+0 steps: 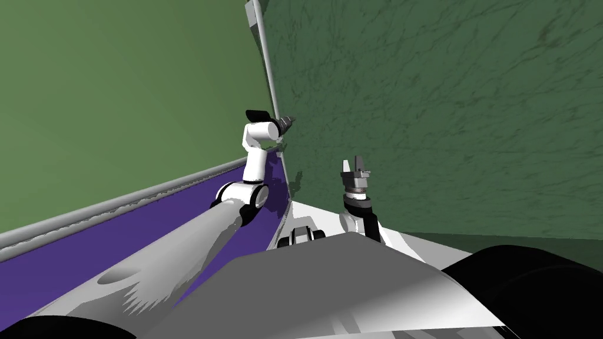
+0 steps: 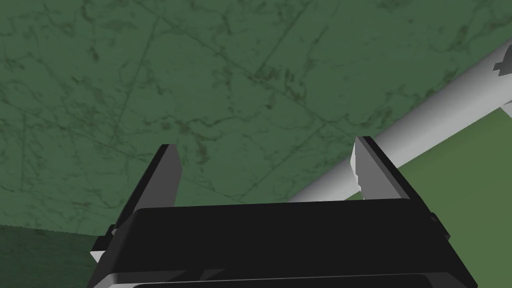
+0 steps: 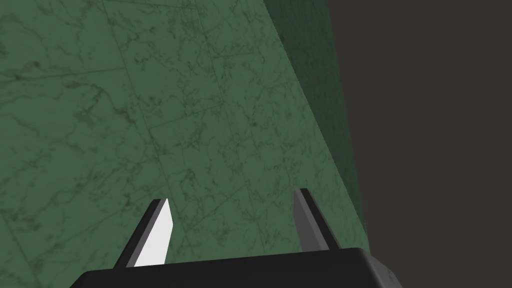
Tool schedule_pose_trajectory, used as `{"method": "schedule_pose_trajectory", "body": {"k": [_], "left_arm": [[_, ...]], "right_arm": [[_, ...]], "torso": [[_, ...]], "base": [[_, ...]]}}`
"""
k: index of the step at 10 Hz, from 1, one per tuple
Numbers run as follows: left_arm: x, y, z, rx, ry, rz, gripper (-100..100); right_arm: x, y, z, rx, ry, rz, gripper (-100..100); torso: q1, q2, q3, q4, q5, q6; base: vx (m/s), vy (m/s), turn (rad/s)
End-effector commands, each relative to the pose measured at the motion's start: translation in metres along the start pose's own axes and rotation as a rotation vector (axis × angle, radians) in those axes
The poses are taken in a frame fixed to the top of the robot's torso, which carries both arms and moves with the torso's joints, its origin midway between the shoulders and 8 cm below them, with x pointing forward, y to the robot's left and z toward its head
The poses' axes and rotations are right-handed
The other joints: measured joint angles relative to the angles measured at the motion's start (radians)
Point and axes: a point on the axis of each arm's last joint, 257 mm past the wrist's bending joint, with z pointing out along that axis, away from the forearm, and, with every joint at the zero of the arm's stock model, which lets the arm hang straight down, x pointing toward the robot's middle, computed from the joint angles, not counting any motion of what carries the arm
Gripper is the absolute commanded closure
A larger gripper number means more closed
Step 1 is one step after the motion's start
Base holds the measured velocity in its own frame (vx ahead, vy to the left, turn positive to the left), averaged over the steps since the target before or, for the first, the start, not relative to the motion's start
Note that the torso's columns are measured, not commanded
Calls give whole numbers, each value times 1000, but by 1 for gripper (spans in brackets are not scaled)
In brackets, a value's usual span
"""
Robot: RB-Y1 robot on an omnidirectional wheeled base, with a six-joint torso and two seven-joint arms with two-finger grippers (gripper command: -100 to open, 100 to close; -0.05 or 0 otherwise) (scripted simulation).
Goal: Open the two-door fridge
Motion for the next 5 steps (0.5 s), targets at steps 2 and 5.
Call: {"method": "schedule_pose_trajectory", "body": {"k": [2, 5], "left_arm": [[-30, 40, -4, -70, -53, 14, -100], [-42, 41, -7, -80, -61, 15, -100]], "right_arm": [[0, 0, 0, 0, 0, 0, 0], [0, 0, 0, 0, 0, 0, 0]], "torso": [[-2, -1, -1, 0, 0, 0], [-3, 3, 1, 0, -1, 1]], "base": [[216, 13, 97], [140, 1, 36]]}}
